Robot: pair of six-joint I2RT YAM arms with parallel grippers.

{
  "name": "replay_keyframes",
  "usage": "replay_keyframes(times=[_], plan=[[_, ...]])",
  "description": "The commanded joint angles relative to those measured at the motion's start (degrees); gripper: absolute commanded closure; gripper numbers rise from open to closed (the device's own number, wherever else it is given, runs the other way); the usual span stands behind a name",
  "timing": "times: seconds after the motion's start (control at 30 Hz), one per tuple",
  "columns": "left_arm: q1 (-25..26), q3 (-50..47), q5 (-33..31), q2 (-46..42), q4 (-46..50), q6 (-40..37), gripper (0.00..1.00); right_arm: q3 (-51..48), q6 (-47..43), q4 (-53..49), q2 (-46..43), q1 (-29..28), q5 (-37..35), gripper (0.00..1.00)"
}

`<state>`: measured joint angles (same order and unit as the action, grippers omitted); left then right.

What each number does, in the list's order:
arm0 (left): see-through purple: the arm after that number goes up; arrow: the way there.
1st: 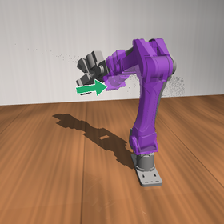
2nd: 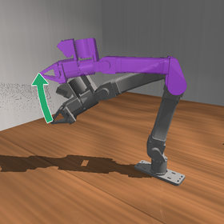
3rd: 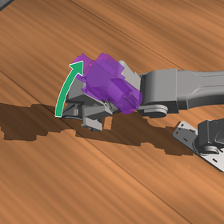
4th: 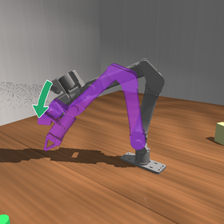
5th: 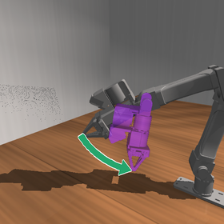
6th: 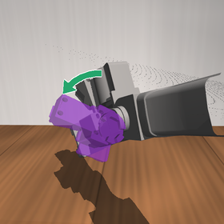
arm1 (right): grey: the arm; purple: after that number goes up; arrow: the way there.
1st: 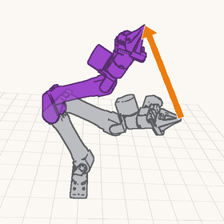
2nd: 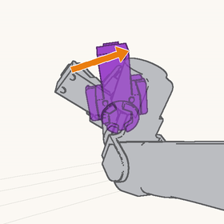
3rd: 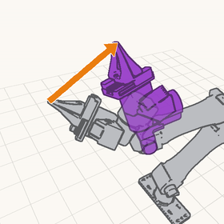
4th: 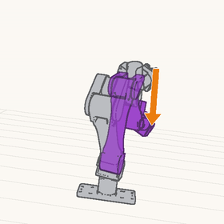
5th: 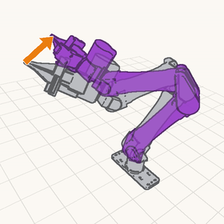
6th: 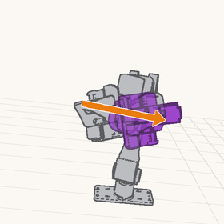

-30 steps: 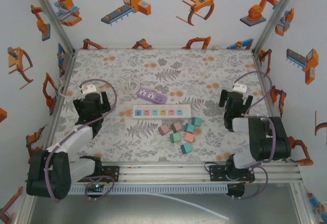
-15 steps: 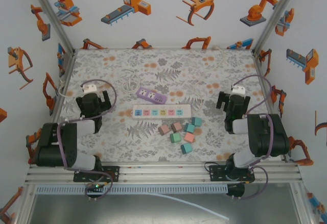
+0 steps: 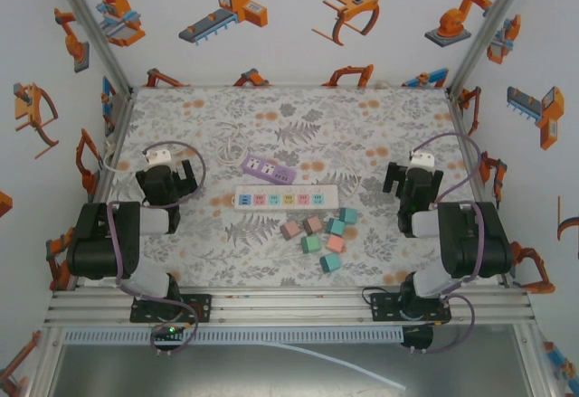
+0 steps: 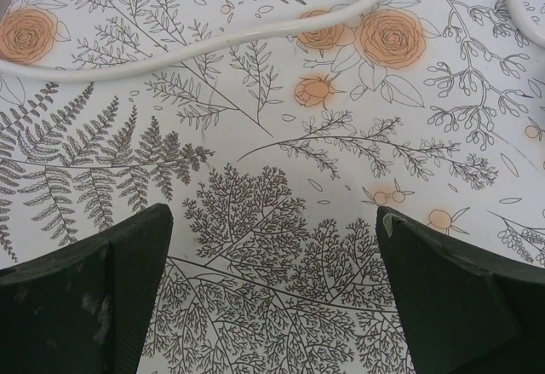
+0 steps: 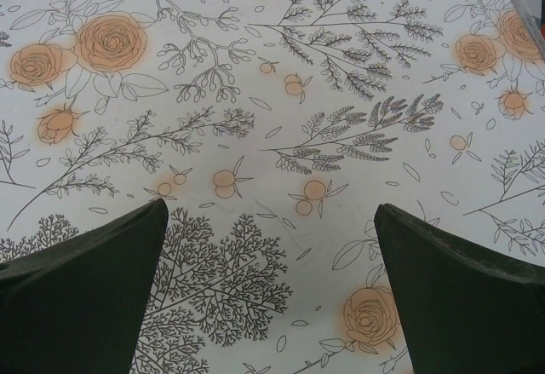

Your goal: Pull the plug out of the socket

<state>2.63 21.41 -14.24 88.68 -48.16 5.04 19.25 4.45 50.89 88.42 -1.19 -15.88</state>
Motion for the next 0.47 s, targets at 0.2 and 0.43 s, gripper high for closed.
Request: replay_keyframes(times=[0.2,0.43], plan=[[0.1,0.8,0.4,-0.4,-1.9,-0.8,0.03,1.2,-1.2,2.5,0.1,0.2,3.9,0.01],[0.1,0.8,0.4,-0.4,-1.9,-0.8,0.03,0.6,-1.4,3.4,0.0,0.4,4.5,0.01]])
